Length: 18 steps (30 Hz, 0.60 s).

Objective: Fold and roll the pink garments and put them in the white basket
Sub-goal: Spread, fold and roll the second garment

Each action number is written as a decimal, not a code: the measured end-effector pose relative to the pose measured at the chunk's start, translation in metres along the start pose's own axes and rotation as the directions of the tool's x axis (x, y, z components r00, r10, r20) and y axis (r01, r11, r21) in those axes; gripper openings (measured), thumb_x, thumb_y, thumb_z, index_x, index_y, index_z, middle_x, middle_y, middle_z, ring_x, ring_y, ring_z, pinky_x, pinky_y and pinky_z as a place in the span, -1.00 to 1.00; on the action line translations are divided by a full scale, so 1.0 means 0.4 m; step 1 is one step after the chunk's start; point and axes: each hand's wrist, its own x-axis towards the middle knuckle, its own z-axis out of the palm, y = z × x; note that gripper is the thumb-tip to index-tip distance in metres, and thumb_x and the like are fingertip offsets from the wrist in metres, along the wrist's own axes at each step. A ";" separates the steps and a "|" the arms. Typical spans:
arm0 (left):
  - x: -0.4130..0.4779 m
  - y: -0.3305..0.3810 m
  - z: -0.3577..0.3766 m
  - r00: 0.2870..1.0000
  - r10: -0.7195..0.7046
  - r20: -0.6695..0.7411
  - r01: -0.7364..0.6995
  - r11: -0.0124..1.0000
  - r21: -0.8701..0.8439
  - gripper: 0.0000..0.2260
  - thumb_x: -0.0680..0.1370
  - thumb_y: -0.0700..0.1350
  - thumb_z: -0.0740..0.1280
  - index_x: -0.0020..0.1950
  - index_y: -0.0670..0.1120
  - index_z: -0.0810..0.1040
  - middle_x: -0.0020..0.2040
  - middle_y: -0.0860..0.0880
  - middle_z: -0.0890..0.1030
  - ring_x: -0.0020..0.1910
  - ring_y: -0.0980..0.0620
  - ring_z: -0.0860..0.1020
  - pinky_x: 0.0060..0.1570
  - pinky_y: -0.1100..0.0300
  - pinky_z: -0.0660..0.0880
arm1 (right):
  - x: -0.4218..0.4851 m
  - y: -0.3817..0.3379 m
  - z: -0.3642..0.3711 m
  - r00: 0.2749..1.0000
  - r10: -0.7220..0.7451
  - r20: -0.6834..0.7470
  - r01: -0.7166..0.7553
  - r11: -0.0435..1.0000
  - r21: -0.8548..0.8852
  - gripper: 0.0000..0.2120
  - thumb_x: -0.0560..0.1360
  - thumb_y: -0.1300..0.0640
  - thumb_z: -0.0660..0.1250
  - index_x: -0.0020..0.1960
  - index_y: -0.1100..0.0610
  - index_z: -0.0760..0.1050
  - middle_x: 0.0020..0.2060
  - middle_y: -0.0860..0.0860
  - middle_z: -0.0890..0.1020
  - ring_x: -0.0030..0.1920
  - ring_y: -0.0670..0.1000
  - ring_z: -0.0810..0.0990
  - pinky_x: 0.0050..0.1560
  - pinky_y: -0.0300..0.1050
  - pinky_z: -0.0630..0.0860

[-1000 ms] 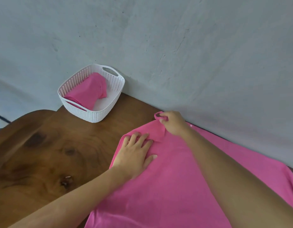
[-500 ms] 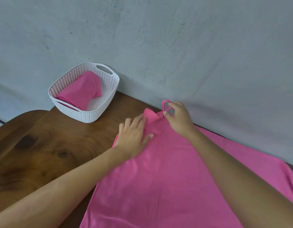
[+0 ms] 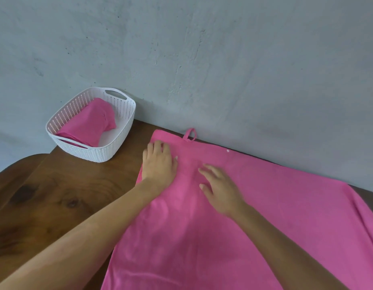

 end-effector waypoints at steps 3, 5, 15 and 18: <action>0.030 0.011 0.010 0.994 0.071 0.087 -0.073 0.997 0.027 -0.59 0.65 0.07 0.20 0.35 -0.19 0.46 0.33 -0.19 0.45 0.31 -0.21 0.40 0.33 -0.07 0.34 | -0.058 0.028 0.008 0.997 0.082 0.000 -0.082 0.996 -0.025 -0.52 0.68 -0.01 0.17 0.58 0.00 0.26 0.55 -0.04 0.27 0.53 0.00 0.18 0.54 0.02 0.19; 0.062 0.008 0.020 0.990 0.063 0.129 -0.070 0.996 0.047 -0.52 0.66 0.14 0.16 0.43 -0.17 0.40 0.42 -0.19 0.40 0.41 -0.21 0.33 0.44 -0.10 0.26 | -0.095 0.047 0.014 0.985 0.173 0.001 -0.173 0.984 -0.051 -0.50 0.68 -0.07 0.14 0.59 -0.01 0.21 0.56 -0.03 0.25 0.55 0.02 0.14 0.55 0.03 0.16; 0.148 -0.012 0.068 0.985 0.042 0.167 -0.063 0.990 0.123 -0.36 0.64 0.29 0.03 0.59 -0.10 0.23 0.58 -0.23 0.20 0.59 -0.25 0.08 0.57 -0.15 0.01 | -0.146 0.086 0.070 0.898 0.433 0.076 -0.429 0.901 -0.069 -0.31 0.60 -0.35 -0.16 0.65 -0.11 -0.17 0.64 -0.06 -0.17 0.62 0.16 -0.23 0.60 0.16 -0.16; 0.173 -0.016 0.068 0.987 0.054 0.150 -0.069 0.993 0.099 -0.39 0.62 0.28 0.09 0.52 -0.11 0.33 0.47 -0.25 0.31 0.52 -0.25 0.22 0.55 -0.15 0.10 | -0.124 0.081 0.071 0.890 0.451 0.062 -0.447 0.892 -0.073 -0.34 0.64 -0.32 -0.13 0.65 -0.10 -0.16 0.64 -0.05 -0.17 0.61 0.17 -0.24 0.60 0.17 -0.17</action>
